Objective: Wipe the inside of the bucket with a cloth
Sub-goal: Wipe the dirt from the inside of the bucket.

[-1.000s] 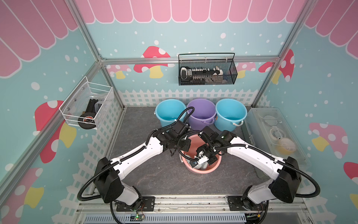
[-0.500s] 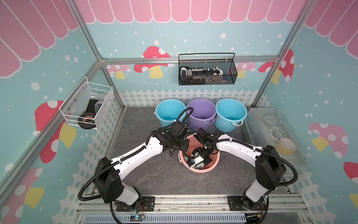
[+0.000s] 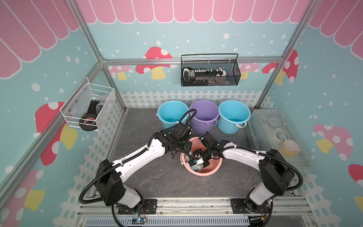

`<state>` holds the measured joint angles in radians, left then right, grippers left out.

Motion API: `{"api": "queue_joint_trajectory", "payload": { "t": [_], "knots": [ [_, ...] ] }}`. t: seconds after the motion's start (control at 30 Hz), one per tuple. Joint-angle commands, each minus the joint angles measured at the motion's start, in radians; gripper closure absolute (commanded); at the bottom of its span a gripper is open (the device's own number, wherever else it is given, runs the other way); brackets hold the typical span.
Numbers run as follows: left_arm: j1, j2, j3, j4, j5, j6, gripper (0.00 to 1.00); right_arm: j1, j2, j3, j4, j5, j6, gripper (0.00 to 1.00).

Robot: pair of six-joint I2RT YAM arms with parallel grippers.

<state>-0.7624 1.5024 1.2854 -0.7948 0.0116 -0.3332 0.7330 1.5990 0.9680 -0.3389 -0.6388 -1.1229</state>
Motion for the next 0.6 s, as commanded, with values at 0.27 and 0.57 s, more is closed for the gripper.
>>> {"api": "queue_joint_trajectory", "payload": {
  "t": [0.27,0.57],
  "knots": [
    [-0.011,0.006,0.019,0.038,0.043,-0.06,1.0,0.014,-0.089,-0.156,0.442,0.486,0.176,1.0],
    [-0.011,0.007,0.017,0.038,0.039,-0.058,1.0,0.015,-0.219,-0.148,0.313,0.772,0.031,1.0]
  ]
}}
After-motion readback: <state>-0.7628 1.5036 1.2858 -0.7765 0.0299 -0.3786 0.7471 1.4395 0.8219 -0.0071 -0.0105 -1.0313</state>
